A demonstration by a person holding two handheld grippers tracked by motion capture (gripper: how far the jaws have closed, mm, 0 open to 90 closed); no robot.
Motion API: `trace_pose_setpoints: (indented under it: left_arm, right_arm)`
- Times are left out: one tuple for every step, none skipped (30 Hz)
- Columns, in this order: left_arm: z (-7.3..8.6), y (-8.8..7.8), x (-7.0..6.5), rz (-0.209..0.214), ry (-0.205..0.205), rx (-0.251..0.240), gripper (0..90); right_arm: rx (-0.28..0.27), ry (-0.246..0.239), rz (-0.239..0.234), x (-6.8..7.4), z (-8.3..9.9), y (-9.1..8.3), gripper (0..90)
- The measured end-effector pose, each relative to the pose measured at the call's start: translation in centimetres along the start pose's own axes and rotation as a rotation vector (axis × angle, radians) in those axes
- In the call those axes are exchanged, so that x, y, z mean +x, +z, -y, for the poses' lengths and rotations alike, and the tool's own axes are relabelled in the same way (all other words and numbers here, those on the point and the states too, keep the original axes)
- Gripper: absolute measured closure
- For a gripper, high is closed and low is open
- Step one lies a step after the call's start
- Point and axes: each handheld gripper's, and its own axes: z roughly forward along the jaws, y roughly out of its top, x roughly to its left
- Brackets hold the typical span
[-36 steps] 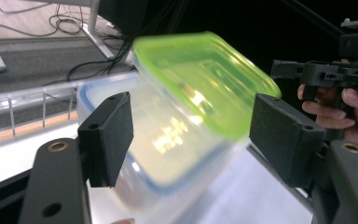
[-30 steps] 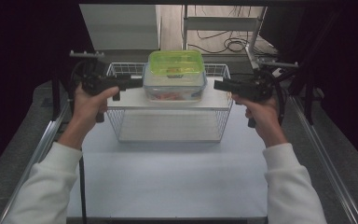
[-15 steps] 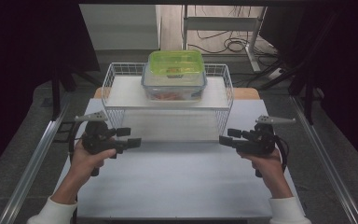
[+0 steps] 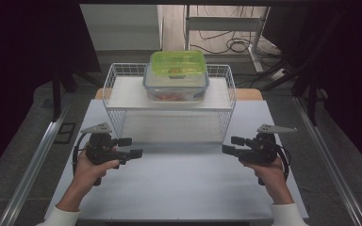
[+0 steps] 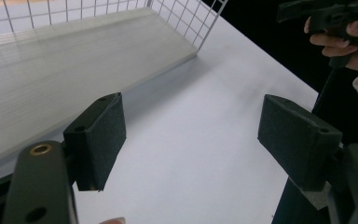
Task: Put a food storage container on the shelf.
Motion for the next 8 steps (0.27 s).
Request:
trace_pose_setpoints:
  left_arm:
    - [0.05, 0.04, -0.02, -0.002, -0.004, -0.001, 22.8]
    - [0.08, 0.07, -0.03, -0.001, -0.005, -0.002, 22.7]
    - [0.10, 0.08, -0.04, 0.000, -0.005, -0.001, 22.7]
    - [0.13, 0.10, -0.05, -0.003, -0.003, -0.001, 22.6]
    - [0.16, 0.10, -0.05, -0.002, -0.004, -0.002, 22.4]
    - [0.18, 0.10, -0.04, -0.002, -0.005, -0.003, 22.2]
    - [0.20, 0.09, 0.00, -0.002, -0.003, -0.003, 22.1]
    - [0.23, 0.08, 0.03, -0.004, -0.004, -0.004, 21.7]
  right_arm:
    - [-0.001, 0.000, 0.000, -0.03, 0.06, -0.02, 30.8]
    - [-0.002, -0.001, 0.003, -0.03, 0.11, -0.06, 30.7]
    - [-0.004, -0.002, 0.006, -0.02, 0.16, -0.08, 30.5]
    - [0.000, 0.002, 0.006, 0.03, 0.20, -0.13, 30.2]
    - [-0.001, -0.002, 0.009, 0.05, 0.23, -0.18, 30.0]
    - [-0.002, -0.003, 0.009, 0.12, 0.23, -0.23, 29.6]
    - [-0.003, -0.005, 0.008, 0.19, 0.22, -0.29, 29.2]
    - [-0.005, -0.006, 0.008, 0.26, 0.20, -0.34, 28.9]
